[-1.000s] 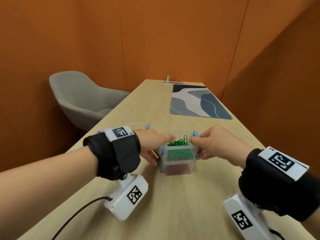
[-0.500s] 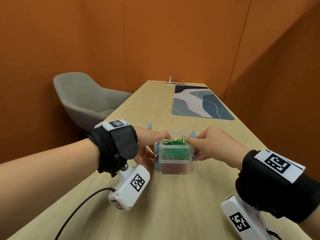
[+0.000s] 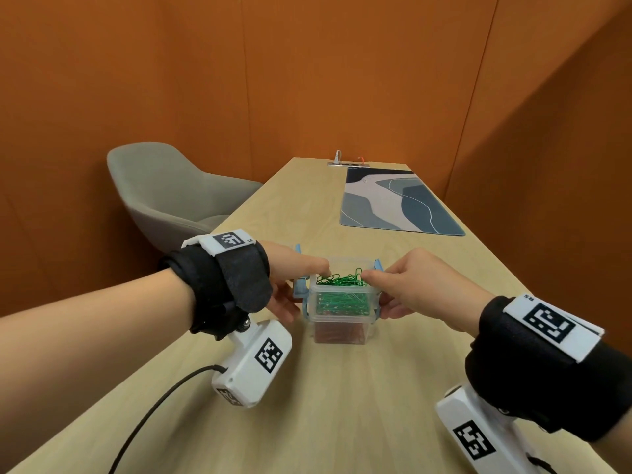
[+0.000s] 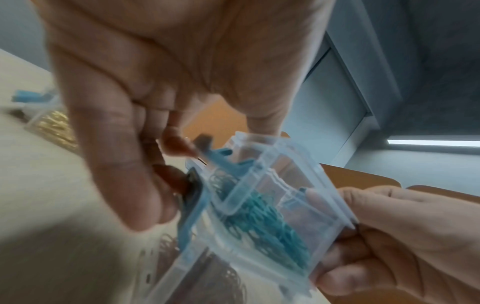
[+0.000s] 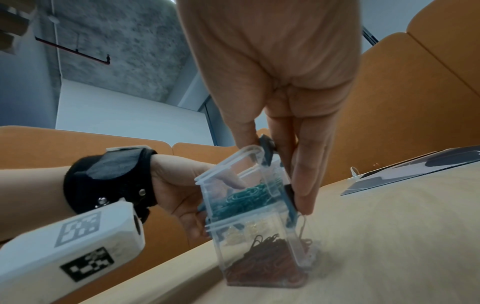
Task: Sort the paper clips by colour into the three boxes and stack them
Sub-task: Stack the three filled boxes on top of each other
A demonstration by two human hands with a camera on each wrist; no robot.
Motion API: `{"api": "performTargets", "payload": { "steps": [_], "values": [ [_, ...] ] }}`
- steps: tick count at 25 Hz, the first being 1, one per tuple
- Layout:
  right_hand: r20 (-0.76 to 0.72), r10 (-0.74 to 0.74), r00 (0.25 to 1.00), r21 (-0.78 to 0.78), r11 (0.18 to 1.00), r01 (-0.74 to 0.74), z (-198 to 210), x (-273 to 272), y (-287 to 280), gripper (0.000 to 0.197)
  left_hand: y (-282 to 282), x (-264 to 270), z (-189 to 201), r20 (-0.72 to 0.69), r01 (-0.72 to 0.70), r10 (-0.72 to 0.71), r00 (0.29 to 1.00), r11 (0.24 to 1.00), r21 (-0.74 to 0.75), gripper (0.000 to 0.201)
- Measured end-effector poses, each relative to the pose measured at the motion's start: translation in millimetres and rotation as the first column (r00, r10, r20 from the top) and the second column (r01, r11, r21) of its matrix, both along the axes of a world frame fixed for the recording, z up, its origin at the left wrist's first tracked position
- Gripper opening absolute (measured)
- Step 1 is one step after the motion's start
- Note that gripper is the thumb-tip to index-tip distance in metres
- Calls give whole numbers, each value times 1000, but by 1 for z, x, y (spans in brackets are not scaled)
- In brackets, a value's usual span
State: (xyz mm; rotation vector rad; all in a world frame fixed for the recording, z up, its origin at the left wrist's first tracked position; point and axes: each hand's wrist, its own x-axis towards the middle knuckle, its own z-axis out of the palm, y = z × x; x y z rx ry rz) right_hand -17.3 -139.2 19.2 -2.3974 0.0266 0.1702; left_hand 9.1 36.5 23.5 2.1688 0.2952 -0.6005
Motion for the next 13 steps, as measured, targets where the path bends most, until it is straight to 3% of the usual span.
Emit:
{"api": "performTargets", "payload": {
  "steps": [2, 5, 13],
  "values": [
    [6, -1, 1000, -4, 1000, 1, -1, 0, 1, 42, -4, -1, 5, 101, -4, 0, 995, 999, 39, 34],
    [17, 1, 1000, -12, 1000, -1, -1, 0, 3, 42, -10, -1, 9, 217, -3, -21, 976, 994, 110, 27],
    [13, 24, 1000, 6, 1000, -24, -2, -1, 2, 44, -7, 5, 9, 90, 42, -56, 994, 988, 152, 22]
  ]
}}
